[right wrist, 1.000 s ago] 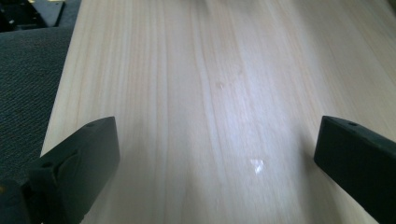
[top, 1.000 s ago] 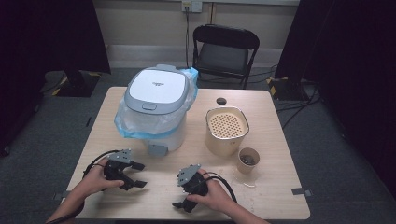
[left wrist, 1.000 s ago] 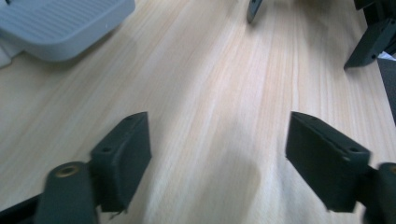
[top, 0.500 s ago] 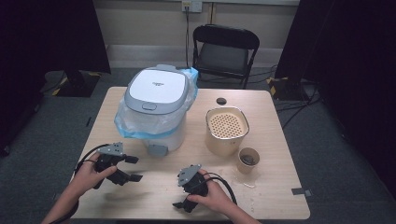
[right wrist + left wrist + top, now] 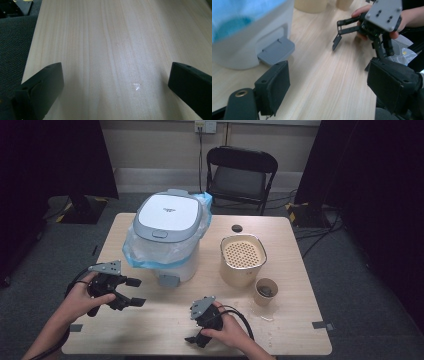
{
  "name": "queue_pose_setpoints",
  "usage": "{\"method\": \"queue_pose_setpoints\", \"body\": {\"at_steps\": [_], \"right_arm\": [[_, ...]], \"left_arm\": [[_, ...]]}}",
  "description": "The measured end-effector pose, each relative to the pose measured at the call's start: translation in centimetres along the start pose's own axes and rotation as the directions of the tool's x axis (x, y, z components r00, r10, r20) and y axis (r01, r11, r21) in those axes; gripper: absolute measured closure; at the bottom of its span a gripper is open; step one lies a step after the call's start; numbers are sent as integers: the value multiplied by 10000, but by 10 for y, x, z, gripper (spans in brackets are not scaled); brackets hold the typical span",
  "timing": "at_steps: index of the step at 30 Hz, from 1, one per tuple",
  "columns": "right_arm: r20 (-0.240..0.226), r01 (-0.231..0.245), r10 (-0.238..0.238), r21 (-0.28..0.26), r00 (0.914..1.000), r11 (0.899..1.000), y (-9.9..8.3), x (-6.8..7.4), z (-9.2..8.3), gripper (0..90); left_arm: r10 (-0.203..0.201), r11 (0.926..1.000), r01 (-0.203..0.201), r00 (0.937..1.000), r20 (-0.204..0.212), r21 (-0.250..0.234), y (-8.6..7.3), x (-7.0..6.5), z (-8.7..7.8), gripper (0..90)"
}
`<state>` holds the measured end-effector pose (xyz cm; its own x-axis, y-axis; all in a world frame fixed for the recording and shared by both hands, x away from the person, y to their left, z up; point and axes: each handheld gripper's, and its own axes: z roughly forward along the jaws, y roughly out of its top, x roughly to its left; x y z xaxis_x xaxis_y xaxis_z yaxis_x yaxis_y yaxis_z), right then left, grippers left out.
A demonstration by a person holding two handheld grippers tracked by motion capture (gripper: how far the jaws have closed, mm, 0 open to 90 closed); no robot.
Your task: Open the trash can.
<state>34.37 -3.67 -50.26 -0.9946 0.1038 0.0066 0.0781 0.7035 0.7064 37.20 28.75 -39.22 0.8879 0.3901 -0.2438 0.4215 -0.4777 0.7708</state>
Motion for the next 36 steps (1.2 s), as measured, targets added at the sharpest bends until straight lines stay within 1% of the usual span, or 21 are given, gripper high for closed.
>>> {"method": "queue_pose_setpoints", "body": {"at_steps": [6,8,9,11,15,18,21,28,31,36], "right_arm": [[2,1,-1,-2,10000,10000,0,0,0,0],[21,-6,6,4,10000,10000,0,0,0,0],[26,-7,7,5,10000,10000,0,0,0,0],[37,-2,2,6,10000,10000,0,0,0,0],[67,64,-64,-43,10000,10000,0,0,0,0],[67,67,-67,-42,10000,10000,0,0,0,0],[71,97,-97,-42,9999,9999,0,-1,0,0],[70,109,-109,-48,9999,9999,0,-1,0,0],[73,109,-108,-44,9999,9999,0,-1,0,0],[72,112,-112,-51,9999,9999,0,-1,0,0]], "left_arm": [[-57,9998,59,9999,91,-206,17,-3,-7,196],[81,9999,-80,10000,52,-148,23,-4,-9,196],[62,9998,-61,10000,64,-180,26,-4,-10,196],[213,9997,-213,9998,-22,-112,34,-6,-13,196],[364,9993,-364,9992,-147,-13,48,-9,-20,196],[510,9987,-512,9984,-232,-79,57,-11,-25,196],[615,9978,-620,9979,-223,-225,65,-14,-29,198],[650,9973,-658,9976,-226,-325,76,-15,-35,196],[611,9974,-620,9978,-269,-357,80,-14,-37,190],[681,9967,-696,9970,-372,-407,89,-15,-40,192]]}}
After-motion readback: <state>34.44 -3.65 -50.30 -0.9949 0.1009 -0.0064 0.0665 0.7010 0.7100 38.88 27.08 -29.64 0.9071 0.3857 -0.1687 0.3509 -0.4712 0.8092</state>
